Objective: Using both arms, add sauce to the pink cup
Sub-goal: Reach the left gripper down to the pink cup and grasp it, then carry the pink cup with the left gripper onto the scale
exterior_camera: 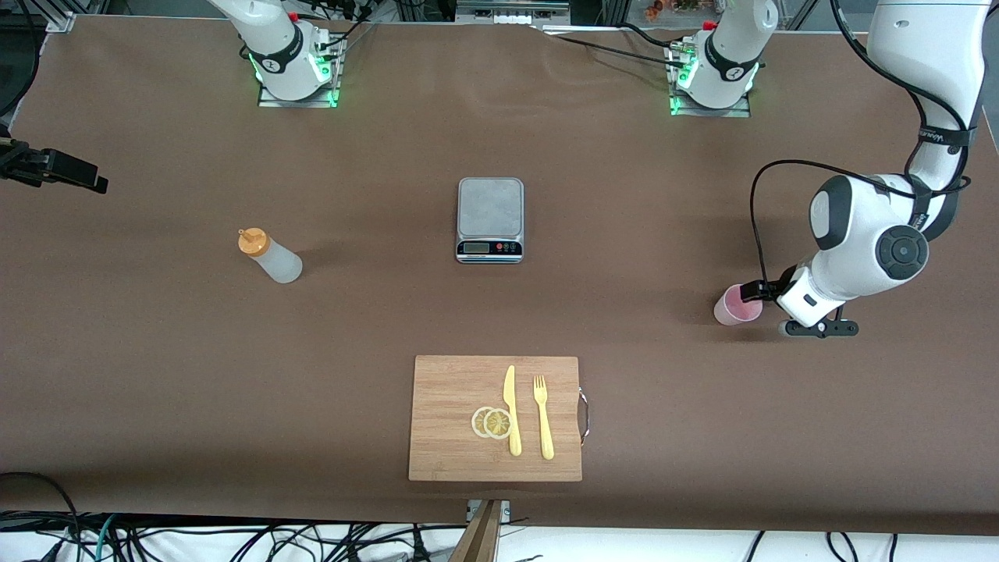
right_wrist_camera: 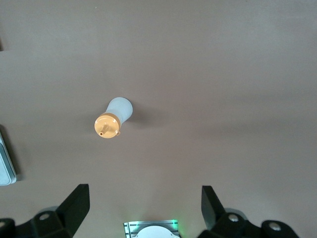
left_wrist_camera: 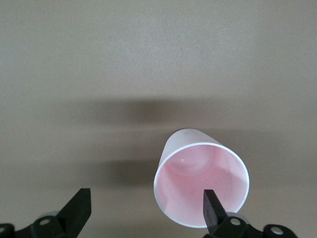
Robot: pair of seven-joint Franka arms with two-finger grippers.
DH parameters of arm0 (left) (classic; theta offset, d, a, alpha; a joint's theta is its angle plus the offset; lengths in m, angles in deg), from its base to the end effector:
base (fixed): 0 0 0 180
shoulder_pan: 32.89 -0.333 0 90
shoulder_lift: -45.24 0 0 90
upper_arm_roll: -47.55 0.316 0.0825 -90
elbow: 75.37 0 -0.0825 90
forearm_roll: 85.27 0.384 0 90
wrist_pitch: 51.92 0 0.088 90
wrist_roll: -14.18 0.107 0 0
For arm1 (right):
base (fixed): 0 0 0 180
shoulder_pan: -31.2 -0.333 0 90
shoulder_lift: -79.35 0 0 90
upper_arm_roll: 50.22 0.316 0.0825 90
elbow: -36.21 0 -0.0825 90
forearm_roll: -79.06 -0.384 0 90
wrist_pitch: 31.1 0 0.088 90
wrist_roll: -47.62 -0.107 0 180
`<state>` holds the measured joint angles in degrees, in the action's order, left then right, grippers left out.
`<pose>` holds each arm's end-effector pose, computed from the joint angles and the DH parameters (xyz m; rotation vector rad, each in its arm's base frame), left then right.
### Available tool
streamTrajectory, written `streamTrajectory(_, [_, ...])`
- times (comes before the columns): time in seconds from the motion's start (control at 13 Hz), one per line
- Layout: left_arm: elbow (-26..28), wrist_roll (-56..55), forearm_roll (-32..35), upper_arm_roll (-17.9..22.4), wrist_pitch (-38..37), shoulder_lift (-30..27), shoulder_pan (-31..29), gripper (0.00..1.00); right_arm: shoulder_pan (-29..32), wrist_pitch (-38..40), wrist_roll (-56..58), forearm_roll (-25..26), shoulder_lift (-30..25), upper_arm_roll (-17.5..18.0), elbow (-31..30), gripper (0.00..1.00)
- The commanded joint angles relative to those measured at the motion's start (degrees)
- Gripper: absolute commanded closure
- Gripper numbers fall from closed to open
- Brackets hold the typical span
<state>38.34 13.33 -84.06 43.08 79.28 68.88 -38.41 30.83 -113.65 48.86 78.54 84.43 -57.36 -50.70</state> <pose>0.5991 0.0127 0.2477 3.1204 0.0363 -0.1654 0.5624 -0.0626 0.5899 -3.1180 0.1506 0.2562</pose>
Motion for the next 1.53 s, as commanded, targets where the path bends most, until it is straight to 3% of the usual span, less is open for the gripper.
streamTrajectory(0.0, [1.78,1.12,0.28,-0.28,1.78,-1.23,-0.37,0.41,0.19,1.25,0.51,-0.45,0.46,0.12,1.56,0.00])
streamTrajectory(0.31, [1.17,0.59,0.10,-0.37,1.96,-0.53,-0.28,0.62,0.19,1.25,0.51,-0.53,0.54,0.12,1.56,0.00])
streamTrajectory(0.61, [1.17,0.59,-0.95,-0.37,3.19,-0.09,-0.02,1.00,0.19,1.16,0.51,-0.53,0.54,0.12,1.56,0.00])
streamTrajectory(1.23, [-1.55,0.24,-1.30,-1.15,0.91,-1.22,1.91,1.00,0.28,1.25,0.51,-0.53,0.54,0.12,1.56,0.00])
streamTrajectory(1.46, [-5.15,-0.02,-4.45,-5.27,-3.04,-1.76,2.97,1.00,0.28,1.25,0.60,-0.53,0.54,0.12,1.56,0.00])
